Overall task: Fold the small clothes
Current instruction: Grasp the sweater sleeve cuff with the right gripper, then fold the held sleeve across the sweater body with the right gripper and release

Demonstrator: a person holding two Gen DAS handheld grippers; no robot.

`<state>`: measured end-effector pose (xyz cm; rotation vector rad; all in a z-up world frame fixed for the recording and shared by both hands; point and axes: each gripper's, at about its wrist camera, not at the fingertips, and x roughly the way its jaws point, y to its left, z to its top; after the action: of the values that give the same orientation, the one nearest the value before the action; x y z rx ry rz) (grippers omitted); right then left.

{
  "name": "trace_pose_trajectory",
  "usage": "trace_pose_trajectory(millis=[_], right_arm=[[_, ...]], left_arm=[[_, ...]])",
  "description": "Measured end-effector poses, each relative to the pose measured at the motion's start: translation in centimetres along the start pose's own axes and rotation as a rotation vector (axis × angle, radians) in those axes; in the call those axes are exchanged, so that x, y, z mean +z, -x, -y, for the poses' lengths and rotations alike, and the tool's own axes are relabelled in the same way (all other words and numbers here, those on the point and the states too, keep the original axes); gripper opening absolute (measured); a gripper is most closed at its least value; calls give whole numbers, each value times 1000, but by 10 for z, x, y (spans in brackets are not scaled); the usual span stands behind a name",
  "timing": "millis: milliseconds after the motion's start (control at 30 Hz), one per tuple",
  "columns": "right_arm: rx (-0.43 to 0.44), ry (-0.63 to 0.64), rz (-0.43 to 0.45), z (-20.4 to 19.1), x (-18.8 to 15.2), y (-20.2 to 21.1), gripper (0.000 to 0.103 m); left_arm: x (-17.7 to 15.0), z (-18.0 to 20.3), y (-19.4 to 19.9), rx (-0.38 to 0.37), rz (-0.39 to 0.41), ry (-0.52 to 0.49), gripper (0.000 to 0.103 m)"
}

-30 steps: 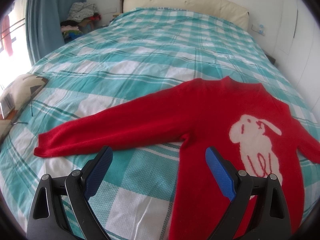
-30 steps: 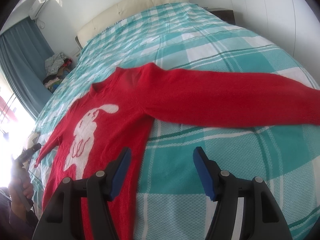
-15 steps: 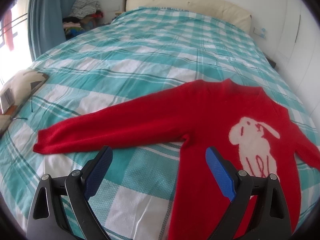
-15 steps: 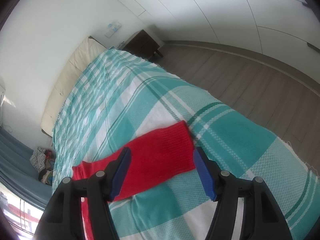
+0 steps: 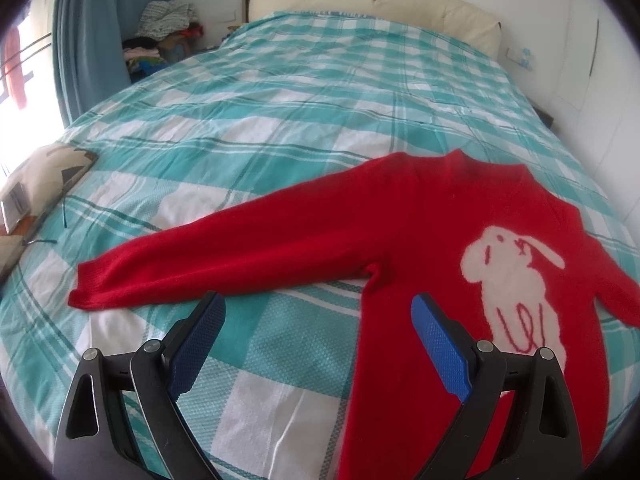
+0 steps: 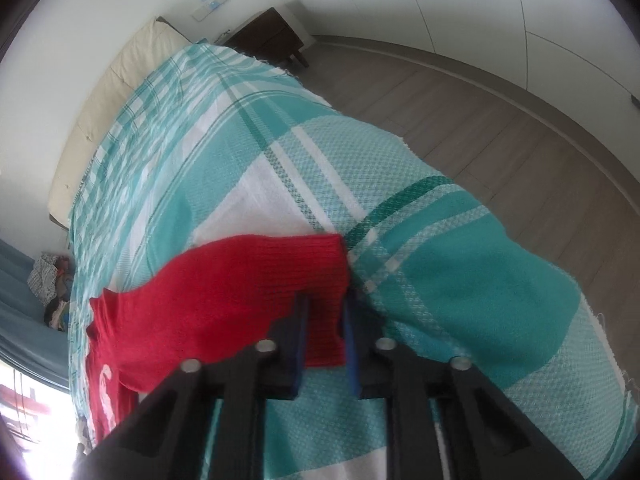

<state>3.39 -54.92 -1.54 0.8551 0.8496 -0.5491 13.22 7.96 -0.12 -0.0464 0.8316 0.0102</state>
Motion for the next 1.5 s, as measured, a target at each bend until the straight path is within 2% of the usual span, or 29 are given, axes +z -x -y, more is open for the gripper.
trace_pose_trajectory(millis=[67, 167, 267, 367, 467, 633, 733, 833, 867, 933, 1000, 1033, 1067, 1200, 1367, 1500], right_arm=[[-67, 36, 67, -12, 0, 15, 3], [-158, 174, 186, -54, -4, 46, 3], [-88, 284, 269, -115, -7, 80, 3], [38, 394, 291, -194, -12, 105, 3], [141, 520, 277, -279, -30, 115, 3], [297, 679, 194, -399, -92, 99, 3], [349, 753, 132, -448, -136, 73, 3], [373, 796, 61, -477, -174, 37, 3], [390, 805, 25, -484, -185, 22, 4], [458, 811, -103, -490, -205, -9, 6], [547, 780, -256, -487, -220, -37, 24], [577, 758, -287, -482, -224, -43, 41], [593, 744, -289, -475, -227, -44, 48], [549, 750, -249, -442, -221, -35, 51], [369, 842, -124, -368, -208, -15, 60], [251, 856, -100, -304, -206, -12, 60]], left_arm=[[2, -2, 1, -4, 2, 12, 95], [5, -6, 0, -15, -4, 40, 95], [8, -9, 2, -33, -7, 65, 95], [10, -13, 8, -43, 9, 83, 95], [13, -22, 12, -47, 18, 115, 95], [17, -46, 12, -53, 12, 209, 95], [18, -56, 12, -28, 17, 240, 95], [19, -64, 11, -15, 16, 262, 95], [19, -67, 11, -15, 14, 270, 95], [20, -71, 9, -15, 9, 286, 95], [20, -74, 8, -11, 4, 297, 95], [20, -76, 8, -10, 1, 303, 95], [20, -78, 8, -10, 0, 309, 95], [20, -82, 7, -20, -7, 332, 95], [17, -76, 3, -36, -35, 323, 95], [13, -69, -1, -64, -64, 318, 95]])
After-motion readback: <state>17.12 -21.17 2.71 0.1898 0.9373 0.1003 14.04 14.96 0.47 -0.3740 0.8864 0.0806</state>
